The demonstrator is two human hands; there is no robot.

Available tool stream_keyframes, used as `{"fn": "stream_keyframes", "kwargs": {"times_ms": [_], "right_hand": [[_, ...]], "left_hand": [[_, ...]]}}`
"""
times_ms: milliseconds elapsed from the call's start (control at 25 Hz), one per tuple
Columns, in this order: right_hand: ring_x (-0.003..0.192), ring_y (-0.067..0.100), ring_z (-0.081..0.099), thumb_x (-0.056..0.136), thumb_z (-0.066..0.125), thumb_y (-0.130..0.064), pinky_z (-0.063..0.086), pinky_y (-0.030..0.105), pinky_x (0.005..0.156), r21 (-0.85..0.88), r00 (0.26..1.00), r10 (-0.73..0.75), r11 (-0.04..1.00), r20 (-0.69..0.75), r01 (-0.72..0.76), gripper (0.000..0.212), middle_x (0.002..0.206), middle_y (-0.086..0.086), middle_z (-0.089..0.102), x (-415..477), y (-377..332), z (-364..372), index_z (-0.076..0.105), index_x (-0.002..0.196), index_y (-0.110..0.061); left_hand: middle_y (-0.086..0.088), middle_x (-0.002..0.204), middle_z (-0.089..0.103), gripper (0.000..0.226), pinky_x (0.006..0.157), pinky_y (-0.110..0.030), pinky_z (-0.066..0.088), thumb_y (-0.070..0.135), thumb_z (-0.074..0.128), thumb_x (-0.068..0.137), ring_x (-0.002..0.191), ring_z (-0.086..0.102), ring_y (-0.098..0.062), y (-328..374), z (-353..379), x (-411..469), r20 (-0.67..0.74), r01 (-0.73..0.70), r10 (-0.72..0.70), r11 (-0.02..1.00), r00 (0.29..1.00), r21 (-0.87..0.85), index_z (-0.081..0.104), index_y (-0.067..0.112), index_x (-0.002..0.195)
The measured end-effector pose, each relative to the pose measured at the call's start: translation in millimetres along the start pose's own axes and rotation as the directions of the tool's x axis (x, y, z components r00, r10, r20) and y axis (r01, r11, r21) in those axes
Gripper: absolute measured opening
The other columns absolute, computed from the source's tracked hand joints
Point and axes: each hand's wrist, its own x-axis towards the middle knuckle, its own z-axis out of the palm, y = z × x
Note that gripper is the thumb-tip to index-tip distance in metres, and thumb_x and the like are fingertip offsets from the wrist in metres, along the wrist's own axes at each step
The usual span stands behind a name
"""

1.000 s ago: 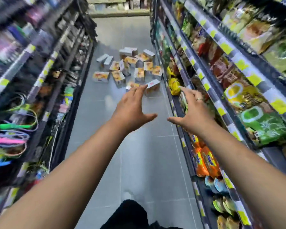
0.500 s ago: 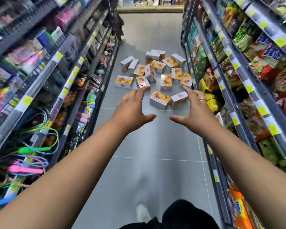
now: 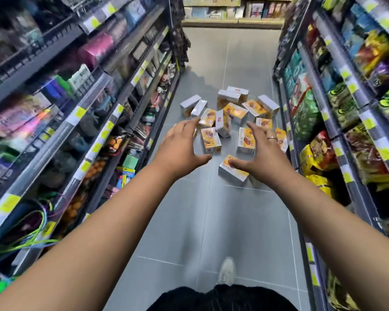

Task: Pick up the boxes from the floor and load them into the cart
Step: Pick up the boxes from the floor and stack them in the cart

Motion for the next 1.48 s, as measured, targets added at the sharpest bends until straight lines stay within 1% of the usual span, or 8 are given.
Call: {"fn": "stream_keyframes", "kwargs": {"times_ms": [120,360,520,800,1080,1240,1360,1480], "right_hand": [[0.136,0.025,0.035,0.07,0.081,-0.046,0.038,0.036,0.102,-0.017,0.999,0.01,1.0,0.038,-0.009,0.105,0.153,0.0,0.018,80.1,-0.2,-2.8,0.016,0.152,-0.034],[0.137,0.027,0.033,0.07,0.082,-0.042,0.034,0.034,0.106,0.015,0.998,0.048,0.999,0.046,-0.049,0.104,0.153,0.005,0.02,226.7,-6.1,22.9,0.018,0.151,-0.032],[0.135,0.028,0.036,0.07,0.082,-0.042,0.036,0.034,0.104,0.004,0.995,0.095,0.995,0.018,-0.095,0.104,0.153,0.004,0.021,327.3,-14.8,53.4,0.017,0.151,-0.033],[0.132,0.031,0.039,0.071,0.082,-0.039,0.037,0.035,0.101,0.039,0.967,0.254,0.967,-0.006,-0.253,0.101,0.153,0.006,0.02,457.2,-24.8,80.0,0.018,0.15,-0.036],[0.132,0.031,0.038,0.068,0.083,-0.043,0.044,0.042,0.1,0.056,0.93,0.366,0.929,-0.018,-0.365,0.104,0.151,0.003,0.021,568.3,17.3,92.8,0.019,0.149,-0.036],[0.133,0.033,0.037,0.067,0.082,-0.047,0.044,0.041,0.102,0.032,0.913,0.407,0.913,-0.014,-0.406,0.106,0.152,0.006,0.022,639.3,51.3,86.3,0.018,0.15,-0.032],[0.13,0.033,0.039,0.067,0.081,-0.049,0.045,0.039,0.097,0.016,0.896,0.444,0.896,0.009,-0.444,0.104,0.15,0.006,0.023,684.0,73.6,88.2,0.019,0.149,-0.032],[0.129,0.034,0.038,0.07,0.079,-0.048,0.045,0.039,0.095,0.004,0.854,0.518,0.855,0.043,-0.519,0.102,0.149,0.007,0.024,725.2,97.2,100.5,0.019,0.15,-0.03]], "left_hand": [[-0.001,0.149,0.035,0.094,0.11,-0.032,0.027,0.046,0.076,0.076,0.136,0.032,-0.023,-11.9,0.1,73.8,0.023,0.031,-0.031,0.999,0.999,-0.019,0.024,0.023,0.15],[-0.003,0.148,0.035,0.095,0.113,-0.038,0.029,0.045,0.077,0.075,0.137,0.033,-0.024,-71.9,6.2,219.1,0.055,0.045,-0.043,0.998,0.998,-0.038,0.024,0.022,0.151],[-0.005,0.146,0.039,0.094,0.11,-0.041,0.033,0.045,0.078,0.072,0.133,0.038,-0.027,-125.7,19.8,327.8,0.095,0.001,0.0,1.0,0.995,-0.009,0.028,0.023,0.149],[-0.005,0.146,0.04,0.092,0.109,-0.044,0.036,0.041,0.076,0.073,0.133,0.038,-0.027,-190.1,33.7,480.8,0.273,-0.108,0.09,0.993,0.958,0.053,0.027,0.023,0.149],[-0.006,0.147,0.041,0.095,0.109,-0.043,0.035,0.045,0.076,0.071,0.133,0.039,-0.029,-202.1,76.8,635.4,0.377,-0.285,0.216,0.949,0.901,0.137,0.028,0.02,0.149],[-0.007,0.149,0.036,0.093,0.11,-0.038,0.031,0.037,0.077,0.075,0.134,0.036,-0.027,-184.6,108.7,719.1,0.403,-0.357,0.27,0.921,0.874,0.157,0.024,0.021,0.15],[-0.007,0.151,0.034,0.091,0.108,-0.038,0.032,0.036,0.075,0.077,0.134,0.036,-0.028,-177.9,138.5,766.4,0.45,-0.388,0.28,0.907,0.848,0.167,0.024,0.022,0.15],[-0.006,0.152,0.032,0.09,0.108,-0.039,0.034,0.037,0.075,0.077,0.135,0.035,-0.029,-182.8,173.2,808.9,0.494,-0.422,0.291,0.889,0.819,0.176,0.024,0.023,0.15]]}}
